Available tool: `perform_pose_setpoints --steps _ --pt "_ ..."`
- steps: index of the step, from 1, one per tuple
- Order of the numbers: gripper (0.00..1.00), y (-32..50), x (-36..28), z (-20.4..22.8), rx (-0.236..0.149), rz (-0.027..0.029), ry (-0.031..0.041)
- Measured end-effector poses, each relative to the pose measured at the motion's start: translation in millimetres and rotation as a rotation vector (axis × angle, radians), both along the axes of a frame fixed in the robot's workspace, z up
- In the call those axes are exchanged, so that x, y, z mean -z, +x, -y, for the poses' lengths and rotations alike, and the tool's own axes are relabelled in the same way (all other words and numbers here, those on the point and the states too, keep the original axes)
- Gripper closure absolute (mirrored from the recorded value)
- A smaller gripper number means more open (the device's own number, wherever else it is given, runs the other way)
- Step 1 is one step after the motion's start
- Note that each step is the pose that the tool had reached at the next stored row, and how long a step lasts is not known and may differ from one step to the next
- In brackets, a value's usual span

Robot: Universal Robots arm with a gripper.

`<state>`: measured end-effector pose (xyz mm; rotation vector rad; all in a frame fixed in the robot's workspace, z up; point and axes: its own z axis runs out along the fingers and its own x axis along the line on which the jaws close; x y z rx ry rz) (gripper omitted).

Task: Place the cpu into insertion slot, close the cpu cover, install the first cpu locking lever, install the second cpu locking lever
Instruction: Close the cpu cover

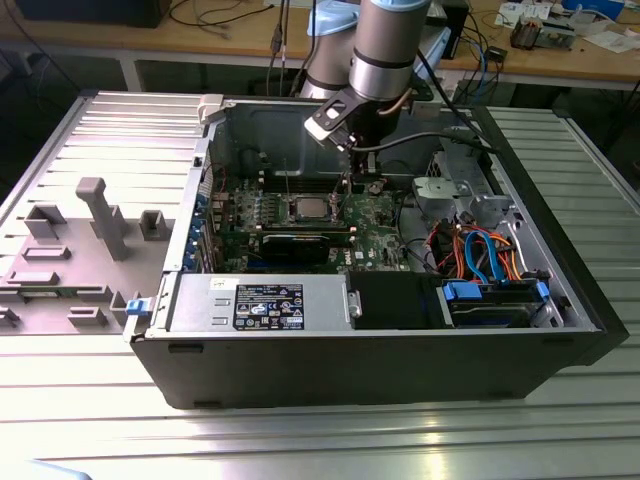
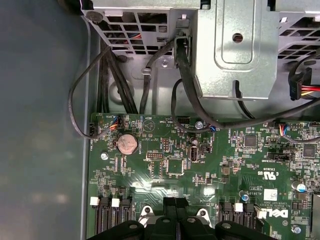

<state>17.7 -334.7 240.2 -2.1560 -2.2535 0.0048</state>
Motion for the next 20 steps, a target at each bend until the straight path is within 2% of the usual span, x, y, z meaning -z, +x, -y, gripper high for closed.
perform_pose_setpoints --steps 20 --pt "0.89 -6.7 1.6 0.0 0.000 -0.0017 0.0000"
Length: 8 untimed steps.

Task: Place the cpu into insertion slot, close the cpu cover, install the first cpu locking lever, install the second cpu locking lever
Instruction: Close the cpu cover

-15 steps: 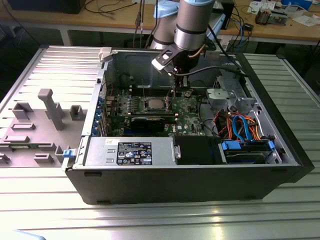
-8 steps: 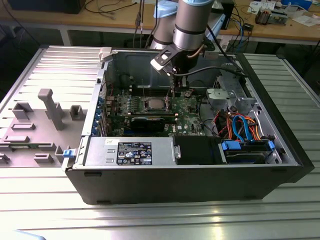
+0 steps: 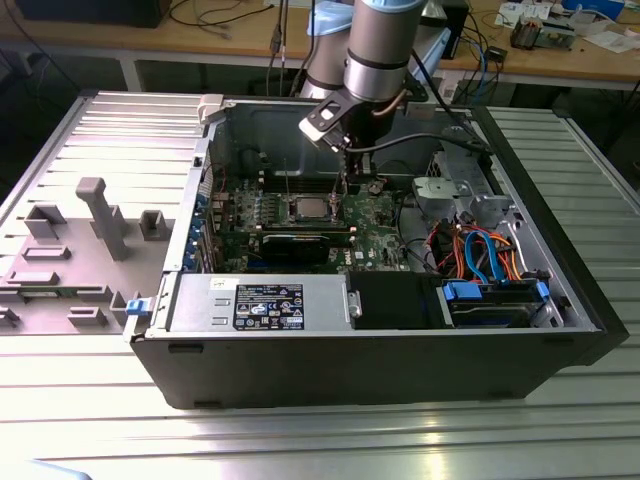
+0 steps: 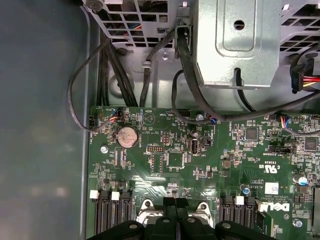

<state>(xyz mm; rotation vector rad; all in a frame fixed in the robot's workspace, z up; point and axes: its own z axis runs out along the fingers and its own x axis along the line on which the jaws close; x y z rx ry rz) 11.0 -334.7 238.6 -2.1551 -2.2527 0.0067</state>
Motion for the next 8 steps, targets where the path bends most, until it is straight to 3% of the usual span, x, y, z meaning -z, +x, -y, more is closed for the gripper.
perform_pose_setpoints --steps 8 --pt "0.89 -3.2 1.1 0.0 0.000 -0.0004 0.0000"
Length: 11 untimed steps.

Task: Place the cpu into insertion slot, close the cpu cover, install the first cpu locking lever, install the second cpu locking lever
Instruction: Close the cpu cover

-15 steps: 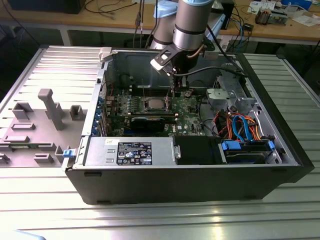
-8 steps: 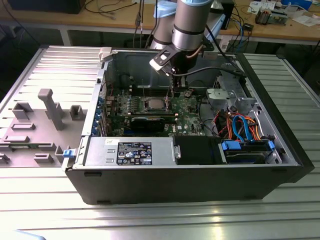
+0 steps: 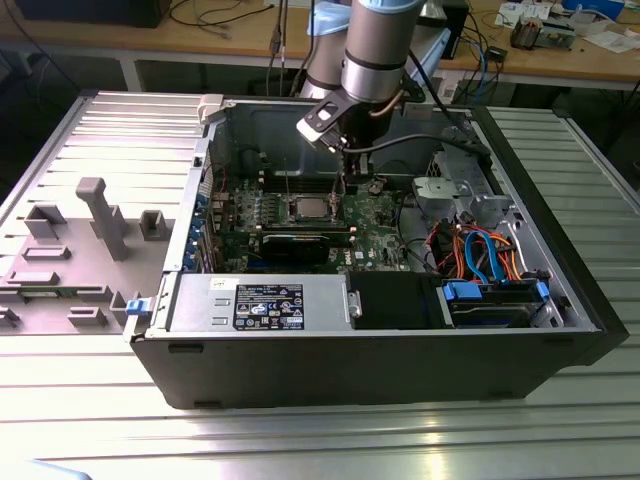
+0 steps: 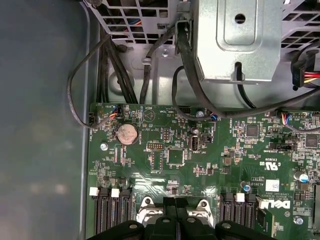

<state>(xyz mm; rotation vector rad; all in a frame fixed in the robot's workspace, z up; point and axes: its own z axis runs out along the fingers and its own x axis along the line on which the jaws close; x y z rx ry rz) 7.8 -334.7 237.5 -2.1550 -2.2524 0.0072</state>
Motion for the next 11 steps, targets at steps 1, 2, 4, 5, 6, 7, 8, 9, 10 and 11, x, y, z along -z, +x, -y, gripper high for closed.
perform_pose_setpoints --steps 1,2,4,5,6,7,8,9,10,11 --pt "0.89 -0.5 0.1 0.0 0.000 -0.0001 0.0000" --pt "0.89 -1.3 0.4 0.0 0.000 0.0000 0.0000" --pt "0.89 -2.7 0.9 0.0 0.000 0.0000 0.0000" --pt "0.89 -3.4 1.0 0.0 0.000 -0.0001 -0.0001" --pt "0.89 -3.9 1.1 0.0 0.000 -0.0001 -0.0001" --pt "0.89 -5.0 1.4 0.0 0.000 0.0000 0.0000" --pt "0.89 -6.0 1.7 0.0 0.000 -0.0001 0.0001" --pt "0.89 -6.9 1.8 0.0 0.000 -0.0001 0.0000" --pt "0.89 -7.5 1.9 0.0 0.000 -0.0001 0.0000" --pt "0.89 -8.3 2.1 0.0 0.000 -0.0001 0.0000"
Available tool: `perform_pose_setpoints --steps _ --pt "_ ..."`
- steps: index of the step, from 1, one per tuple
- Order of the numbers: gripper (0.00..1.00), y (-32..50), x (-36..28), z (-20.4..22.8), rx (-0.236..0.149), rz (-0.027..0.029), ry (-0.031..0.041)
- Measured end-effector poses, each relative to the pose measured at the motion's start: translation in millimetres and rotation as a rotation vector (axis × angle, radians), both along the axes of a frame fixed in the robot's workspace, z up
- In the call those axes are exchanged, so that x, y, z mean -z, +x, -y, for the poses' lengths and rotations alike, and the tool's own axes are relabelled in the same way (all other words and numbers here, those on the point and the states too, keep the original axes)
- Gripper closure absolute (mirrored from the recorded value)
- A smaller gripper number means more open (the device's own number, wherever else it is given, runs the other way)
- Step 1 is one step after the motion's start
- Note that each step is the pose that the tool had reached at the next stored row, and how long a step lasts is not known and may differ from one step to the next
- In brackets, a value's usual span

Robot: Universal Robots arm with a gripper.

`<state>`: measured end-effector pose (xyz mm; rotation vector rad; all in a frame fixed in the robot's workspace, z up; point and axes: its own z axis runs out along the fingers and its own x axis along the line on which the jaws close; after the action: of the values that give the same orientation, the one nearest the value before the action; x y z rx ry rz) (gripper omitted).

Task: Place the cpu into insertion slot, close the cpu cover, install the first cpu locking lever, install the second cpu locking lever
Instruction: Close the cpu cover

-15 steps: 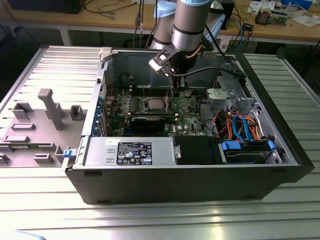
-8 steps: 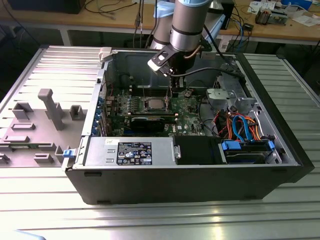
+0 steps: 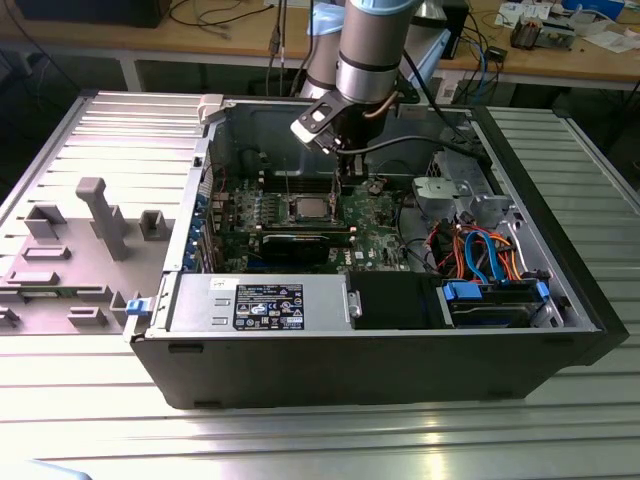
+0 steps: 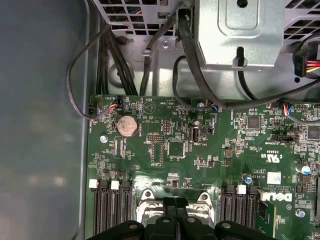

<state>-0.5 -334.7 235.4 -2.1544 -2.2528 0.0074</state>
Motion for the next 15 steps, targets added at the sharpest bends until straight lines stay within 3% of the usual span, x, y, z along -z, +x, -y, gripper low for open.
perform_pose_setpoints --steps 5,15 --pt "0.89 -4.0 0.6 0.0 -0.001 0.0000 0.0000" --pt "0.89 -4.3 0.7 0.0 0.000 0.0002 0.0001"
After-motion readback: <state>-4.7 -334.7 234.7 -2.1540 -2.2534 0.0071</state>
